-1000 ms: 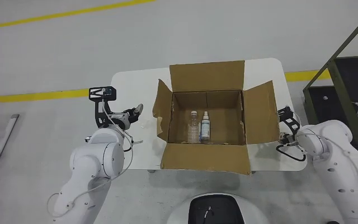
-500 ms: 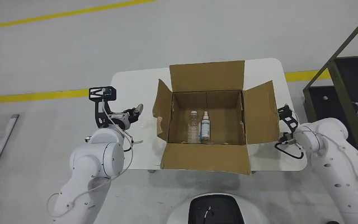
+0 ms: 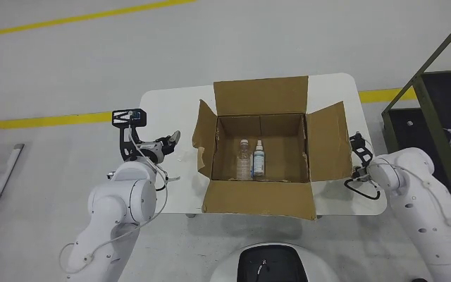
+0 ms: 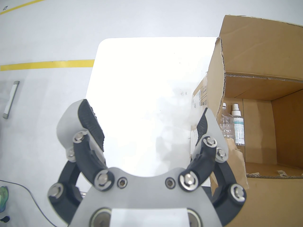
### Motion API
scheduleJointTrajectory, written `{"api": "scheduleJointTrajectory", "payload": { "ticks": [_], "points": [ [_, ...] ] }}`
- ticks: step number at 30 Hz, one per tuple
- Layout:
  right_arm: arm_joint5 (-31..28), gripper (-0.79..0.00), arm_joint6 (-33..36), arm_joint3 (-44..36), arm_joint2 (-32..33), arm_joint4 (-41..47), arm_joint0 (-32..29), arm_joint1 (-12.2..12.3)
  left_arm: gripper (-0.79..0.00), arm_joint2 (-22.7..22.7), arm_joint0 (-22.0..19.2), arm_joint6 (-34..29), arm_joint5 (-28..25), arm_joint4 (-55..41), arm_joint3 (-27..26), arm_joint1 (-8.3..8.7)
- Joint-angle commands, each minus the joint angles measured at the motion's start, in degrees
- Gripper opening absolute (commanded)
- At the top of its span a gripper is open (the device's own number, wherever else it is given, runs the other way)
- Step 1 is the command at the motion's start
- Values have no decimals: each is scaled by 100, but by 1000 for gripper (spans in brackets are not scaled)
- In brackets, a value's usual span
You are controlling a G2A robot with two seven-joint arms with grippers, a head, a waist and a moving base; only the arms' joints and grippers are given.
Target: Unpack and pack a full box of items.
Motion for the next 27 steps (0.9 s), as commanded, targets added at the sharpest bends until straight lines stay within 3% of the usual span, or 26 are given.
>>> {"api": "scheduleJointTrajectory", "payload": {
  "ticks": [1, 2, 3, 9, 14, 21, 27],
  "points": [
    [10, -631, -15, 42, -12, 8, 19, 1, 0, 0, 0, 0, 0, 0, 0, 0],
    [11, -683, -16, 55, -17, 18, 27, 2, 0, 0, 0, 0, 0, 0, 0, 0],
    [10, -785, -22, 65, -20, 33, 32, 3, 0, 0, 0, 0, 0, 0, 0, 0],
    [37, -785, -145, 86, 67, 207, 36, 15, 0, 0, 0, 0, 0, 0, 0, 0],
    [71, -785, -361, -149, 430, 851, -52, 38, 0, 0, 0, 0, 0, 0, 0, 0],
    [93, -785, -1195, -499, 1572, 3274, -445, 53, 0, 0, 0, 0, 0, 0, 0, 0],
    [-344, -785, -2007, -328, 2424, 5479, -816, 47, 0, 0, 0, 0, 0, 0, 0, 0]
  ]
}}
